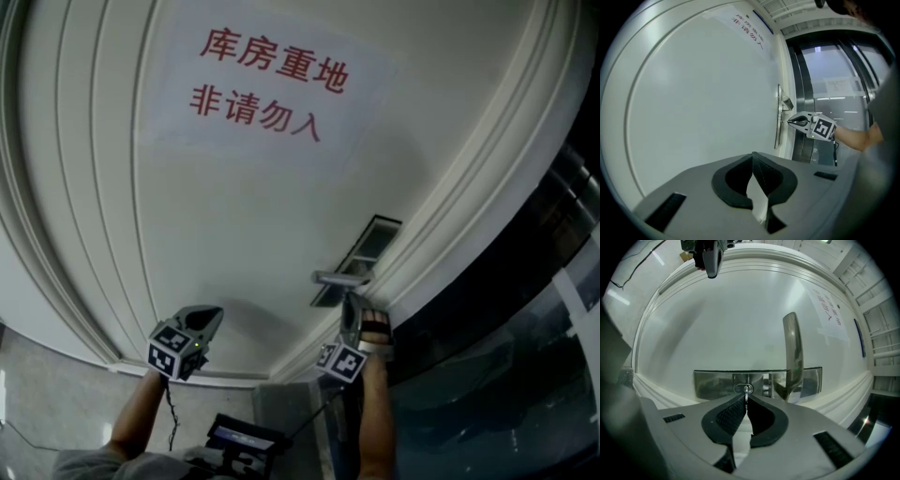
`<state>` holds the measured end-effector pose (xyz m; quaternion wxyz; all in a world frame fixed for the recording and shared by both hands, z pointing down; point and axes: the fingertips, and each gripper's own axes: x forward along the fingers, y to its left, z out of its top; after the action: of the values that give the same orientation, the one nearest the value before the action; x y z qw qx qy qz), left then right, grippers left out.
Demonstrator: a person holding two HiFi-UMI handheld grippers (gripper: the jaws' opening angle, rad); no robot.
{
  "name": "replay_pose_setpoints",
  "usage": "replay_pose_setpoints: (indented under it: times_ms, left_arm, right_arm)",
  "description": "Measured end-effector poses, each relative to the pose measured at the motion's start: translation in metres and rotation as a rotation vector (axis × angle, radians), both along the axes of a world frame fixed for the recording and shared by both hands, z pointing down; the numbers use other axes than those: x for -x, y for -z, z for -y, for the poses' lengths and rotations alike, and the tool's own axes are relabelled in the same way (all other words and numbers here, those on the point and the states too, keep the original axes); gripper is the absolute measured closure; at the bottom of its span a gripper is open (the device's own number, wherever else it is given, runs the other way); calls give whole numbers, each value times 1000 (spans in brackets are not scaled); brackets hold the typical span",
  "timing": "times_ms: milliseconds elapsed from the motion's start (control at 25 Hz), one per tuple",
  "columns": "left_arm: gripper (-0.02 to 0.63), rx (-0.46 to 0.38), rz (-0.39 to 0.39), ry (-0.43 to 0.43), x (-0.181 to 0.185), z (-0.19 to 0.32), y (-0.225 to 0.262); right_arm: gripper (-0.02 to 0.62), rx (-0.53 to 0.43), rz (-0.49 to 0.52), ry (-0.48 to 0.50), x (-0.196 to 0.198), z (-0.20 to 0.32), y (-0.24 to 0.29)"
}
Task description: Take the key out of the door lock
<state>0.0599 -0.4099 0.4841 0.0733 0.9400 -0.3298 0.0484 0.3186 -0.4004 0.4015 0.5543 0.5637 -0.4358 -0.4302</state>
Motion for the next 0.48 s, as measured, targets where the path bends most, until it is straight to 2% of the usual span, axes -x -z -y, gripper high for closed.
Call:
replay_pose_setpoints:
  times_ms: [360, 480]
  left_arm:
    - [598, 2, -2, 4, 6, -2, -1]
    - [598, 3, -1, 4, 7, -1, 0]
  right_arm:
    - [577, 4, -31, -31, -6, 0, -3]
    - [575, -2, 2, -10, 0, 0, -1]
